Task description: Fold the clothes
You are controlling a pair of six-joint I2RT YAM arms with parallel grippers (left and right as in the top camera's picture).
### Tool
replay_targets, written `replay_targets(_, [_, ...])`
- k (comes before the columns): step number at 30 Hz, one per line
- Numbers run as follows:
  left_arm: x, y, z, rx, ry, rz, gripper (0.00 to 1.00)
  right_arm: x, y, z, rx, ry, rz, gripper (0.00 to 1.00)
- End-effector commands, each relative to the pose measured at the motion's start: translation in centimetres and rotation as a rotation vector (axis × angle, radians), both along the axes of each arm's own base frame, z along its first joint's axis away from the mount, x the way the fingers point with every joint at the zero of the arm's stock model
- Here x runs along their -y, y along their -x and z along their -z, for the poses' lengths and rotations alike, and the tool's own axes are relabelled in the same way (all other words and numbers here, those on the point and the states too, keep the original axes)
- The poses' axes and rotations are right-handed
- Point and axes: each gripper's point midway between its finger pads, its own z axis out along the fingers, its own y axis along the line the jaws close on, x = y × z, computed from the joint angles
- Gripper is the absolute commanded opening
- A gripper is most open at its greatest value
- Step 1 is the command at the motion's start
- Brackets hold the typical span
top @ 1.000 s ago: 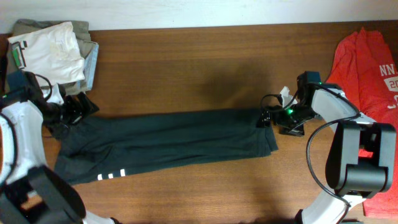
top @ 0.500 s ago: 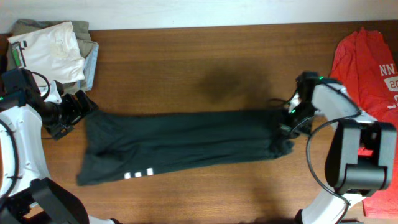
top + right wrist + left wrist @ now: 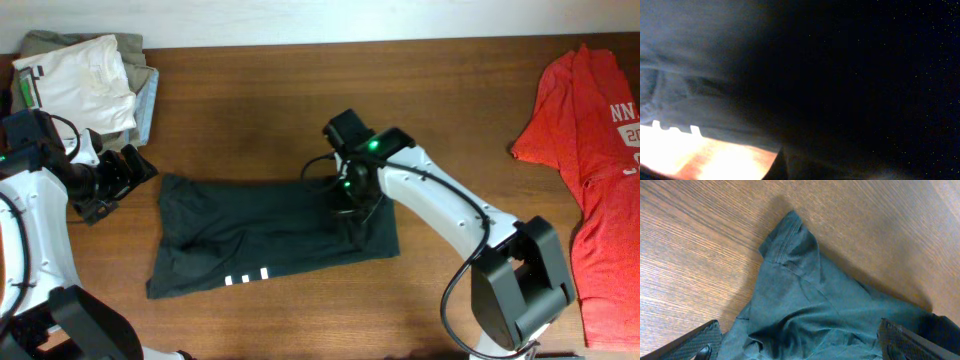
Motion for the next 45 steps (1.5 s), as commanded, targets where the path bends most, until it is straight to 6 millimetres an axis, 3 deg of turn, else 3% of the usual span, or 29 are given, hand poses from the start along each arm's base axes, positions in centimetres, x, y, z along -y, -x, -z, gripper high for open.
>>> replay_targets(1, [-0.2, -0.1, -0.1, 0.009, -0.013, 0.018, 0.99, -2.0, 0.5, 0.7, -0.004, -0.005, -0.027, 0.04])
replay_targets(2, [-0.2, -0.1, -0.1, 0.009, -0.013, 0.018, 0.99, -2.3, 0.8, 1.3, -0.015, 0.000, -0.039, 0.12])
replay_targets(4, [-0.2, -0.1, -0.1, 0.009, -0.013, 0.018, 0.99, -3.7, 1.4, 2.0, -0.018, -0.006, -0.074, 0.64])
replay_targets(6, [-0.2, -0.1, -0.1, 0.009, -0.013, 0.018, 0.99, -4.8, 1.5, 1.8, -0.014, -0.048, -0.089, 0.67])
replay_targets(8, [-0.2, -0.1, -0.1, 0.008, -0.014, 0.018, 0.99, -4.0, 0.6, 0.7, -0.014, -0.045, -0.066, 0.69])
replay_targets(11, [-0.2, -0.1, -0.1, 0.008, -0.013, 0.018, 0.99, -1.2, -1.0, -2.3, -0.026, -0.029, -0.035, 0.69])
replay_targets(12, [-0.2, -0.1, -0.1, 0.009, -0.013, 0.018, 0.99, -0.2, -0.9, -1.9, -0.050, -0.019, -0.036, 0.59])
replay_targets(13, [-0.2, -0.1, -0.1, 0.009, -0.013, 0.018, 0.99, -0.1, -0.3, -0.9, -0.069, -0.009, -0.040, 0.42])
replay_targets(16, [-0.2, -0.1, -0.1, 0.008, -0.013, 0.018, 0.99, -1.9, 1.7, 3.2, -0.089, -0.036, -0.039, 0.21])
replay_targets(22, [-0.1, 0.0, -0.1, 0.002, -0.010, 0.018, 0.99, -6.9, 5.8, 7.4, -0.126, -0.142, -0.062, 0.18])
replay_targets(24, [-0.1, 0.0, -0.1, 0.002, -0.010, 0.018, 0.99, -7.5, 6.7, 7.5, -0.139, -0.139, -0.077, 0.09])
replay_targets(26, [-0.1, 0.0, -0.1, 0.002, -0.011, 0.018, 0.99, -7.7, 6.9, 5.7, -0.127, -0.148, -0.064, 0.04])
replay_targets(28, [-0.2, -0.1, -0.1, 0.008, -0.014, 0.018, 0.99, -5.9, 5.2, 2.0, -0.029, -0.075, -0.032, 0.05])
replay_targets(29, [-0.3, -0.1, 0.0, 0.006, -0.015, 0.018, 0.99, -3.2, 3.2, -2.0, 0.077, 0.016, -0.004, 0.20])
replay_targets(30, [-1.8, 0.0, 0.8, -0.023, -0.097, 0.022, 0.99, -0.2, 1.4, -5.8, 0.153, 0.088, 0.021, 0.70])
replay_targets(31, [-2.9, 0.0, 1.9, -0.053, -0.118, 0.002, 0.99, 3.7, -0.1, -9.2, 0.201, 0.168, 0.066, 0.96])
replay_targets(33, [-2.5, -0.4, 4.2, -0.059, -0.017, 0.068, 0.99, 9.9, -2.0, -12.1, 0.215, 0.258, 0.152, 0.99])
replay_targets(35, [-3.0, 0.0, 7.3, -0.127, 0.017, 0.099, 0.99, 17.1, -2.8, -12.1, 0.151, 0.322, 0.311, 0.99])
replay_targets(37, [-2.1, 0.3, 9.2, -0.161, 0.087, 0.138, 0.99, 21.9, -2.9, -11.9, 0.098, 0.313, 0.435, 0.99])
replay_targets(41, [0.7, 2.9, 12.0, -0.318, 0.235, 0.187, 0.99, 25.7, -3.2, -11.9, 0.085, 0.268, 0.514, 0.99])
replay_targets(45, [2.0, 4.0, 13.8, -0.351, 0.242, 0.210, 0.99, 25.7, -3.3, -11.9, 0.087, 0.267, 0.516, 0.99])
